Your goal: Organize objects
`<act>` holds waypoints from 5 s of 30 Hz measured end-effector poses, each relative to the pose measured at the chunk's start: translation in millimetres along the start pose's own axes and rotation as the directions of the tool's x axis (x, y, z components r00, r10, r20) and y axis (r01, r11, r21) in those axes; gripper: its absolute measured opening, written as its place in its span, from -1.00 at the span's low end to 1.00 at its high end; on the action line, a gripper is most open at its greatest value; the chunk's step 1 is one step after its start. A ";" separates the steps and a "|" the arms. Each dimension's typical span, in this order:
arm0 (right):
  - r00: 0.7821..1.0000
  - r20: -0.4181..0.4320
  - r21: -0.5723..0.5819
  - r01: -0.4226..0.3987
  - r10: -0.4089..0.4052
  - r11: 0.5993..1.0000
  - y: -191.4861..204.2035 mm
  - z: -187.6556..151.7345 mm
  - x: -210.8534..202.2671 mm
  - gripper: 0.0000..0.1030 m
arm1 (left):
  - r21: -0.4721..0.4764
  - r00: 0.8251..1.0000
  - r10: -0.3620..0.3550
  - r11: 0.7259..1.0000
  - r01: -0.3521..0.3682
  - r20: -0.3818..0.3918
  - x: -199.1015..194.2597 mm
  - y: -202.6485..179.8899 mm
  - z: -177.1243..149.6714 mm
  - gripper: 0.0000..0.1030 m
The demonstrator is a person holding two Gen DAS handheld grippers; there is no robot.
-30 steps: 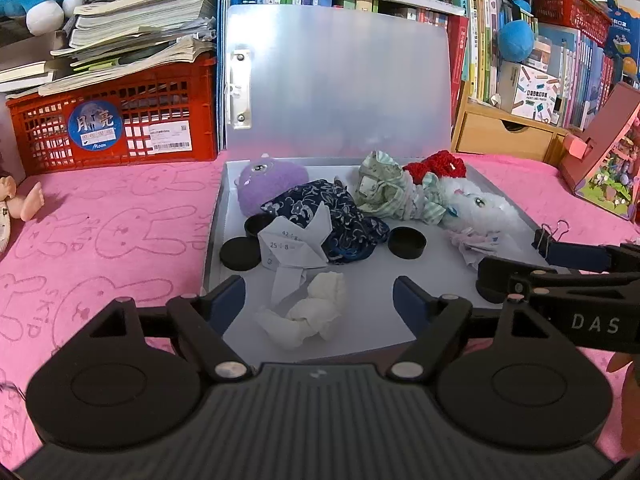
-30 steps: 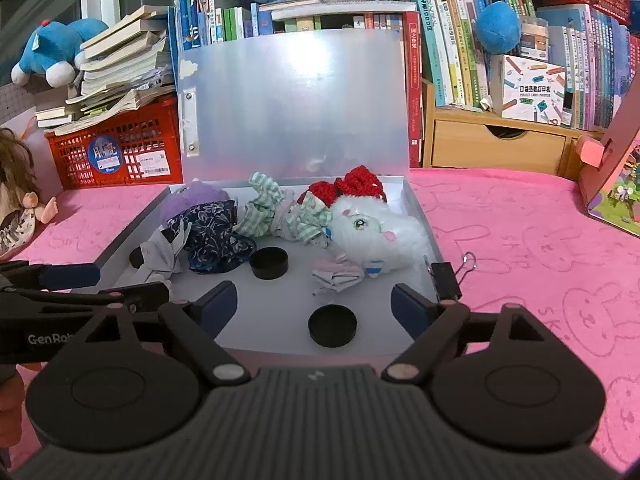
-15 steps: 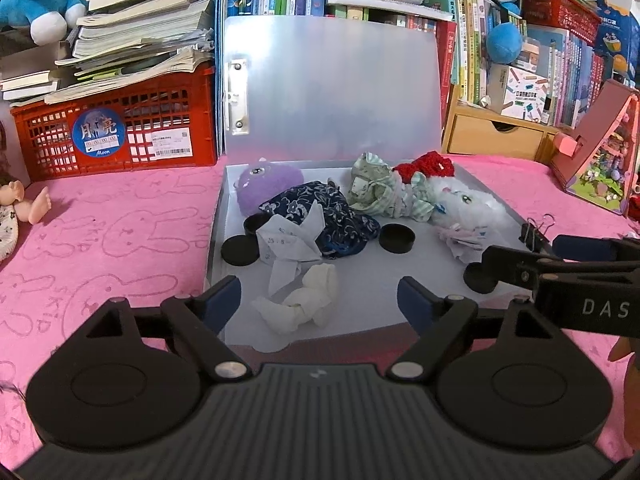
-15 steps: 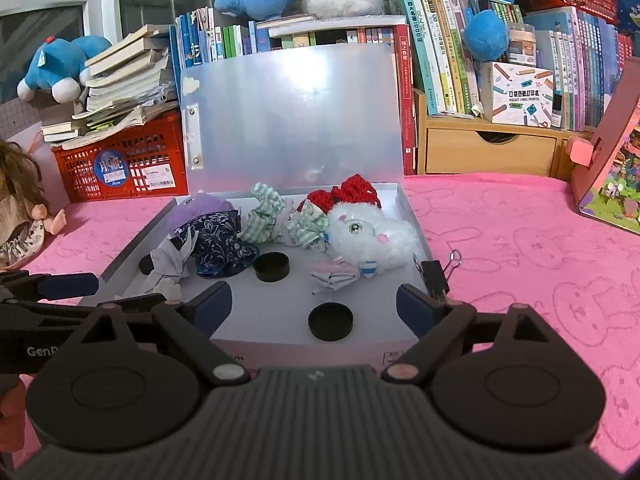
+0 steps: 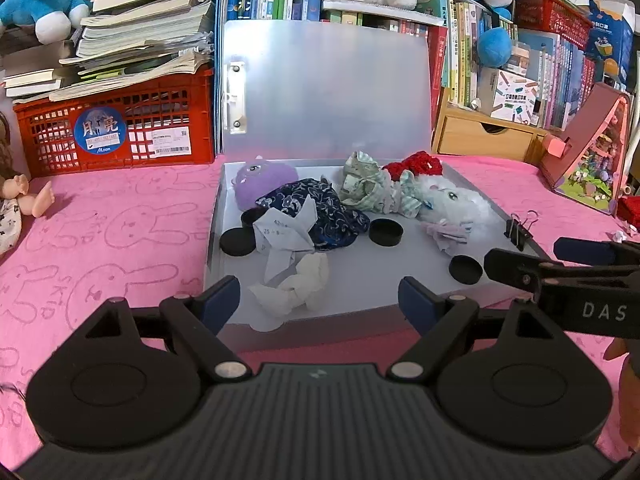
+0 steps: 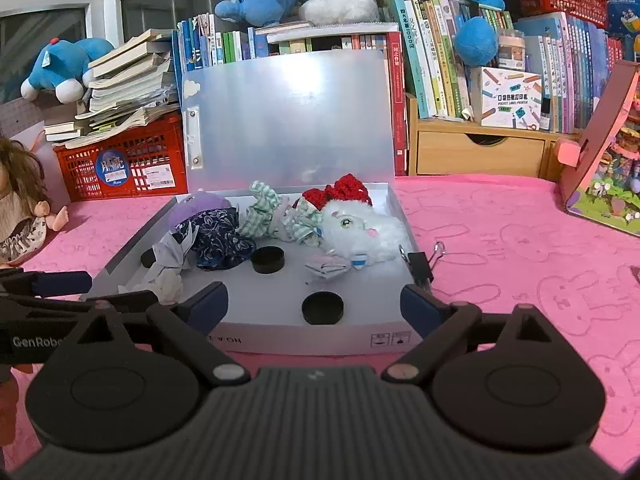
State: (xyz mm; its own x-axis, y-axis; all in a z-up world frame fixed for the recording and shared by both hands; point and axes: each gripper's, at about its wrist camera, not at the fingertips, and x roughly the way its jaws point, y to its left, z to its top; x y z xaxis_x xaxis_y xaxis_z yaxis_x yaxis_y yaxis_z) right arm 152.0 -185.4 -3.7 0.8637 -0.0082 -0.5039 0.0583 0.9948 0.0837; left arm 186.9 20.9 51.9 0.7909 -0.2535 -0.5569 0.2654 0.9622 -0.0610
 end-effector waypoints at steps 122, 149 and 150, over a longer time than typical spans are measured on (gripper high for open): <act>0.988 -0.119 -0.029 0.099 -0.102 0.995 1.4 -78.1 -32.0 1.00 | 0.040 0.996 0.061 0.997 -0.059 -0.061 -29.9 -4.2 -82.0 1.00; 0.988 -0.119 -0.029 0.098 -0.101 0.995 1.0 -78.1 -32.5 1.00 | 0.041 0.996 0.060 0.997 -0.058 -0.063 -29.4 -3.9 -81.7 1.00; 0.988 -0.119 -0.029 0.098 -0.101 0.995 1.0 -78.1 -32.5 1.00 | 0.041 0.996 0.060 0.997 -0.058 -0.063 -29.3 -3.8 -81.7 1.00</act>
State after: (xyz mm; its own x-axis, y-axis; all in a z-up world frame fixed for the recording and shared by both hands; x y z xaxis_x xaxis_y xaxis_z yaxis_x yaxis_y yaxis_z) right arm 84.9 -176.2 -54.4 0.7877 -0.0966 -0.6084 0.1285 0.9917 0.0090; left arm 117.7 32.9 0.8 0.7693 -0.1883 -0.6106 0.2415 0.9704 0.0051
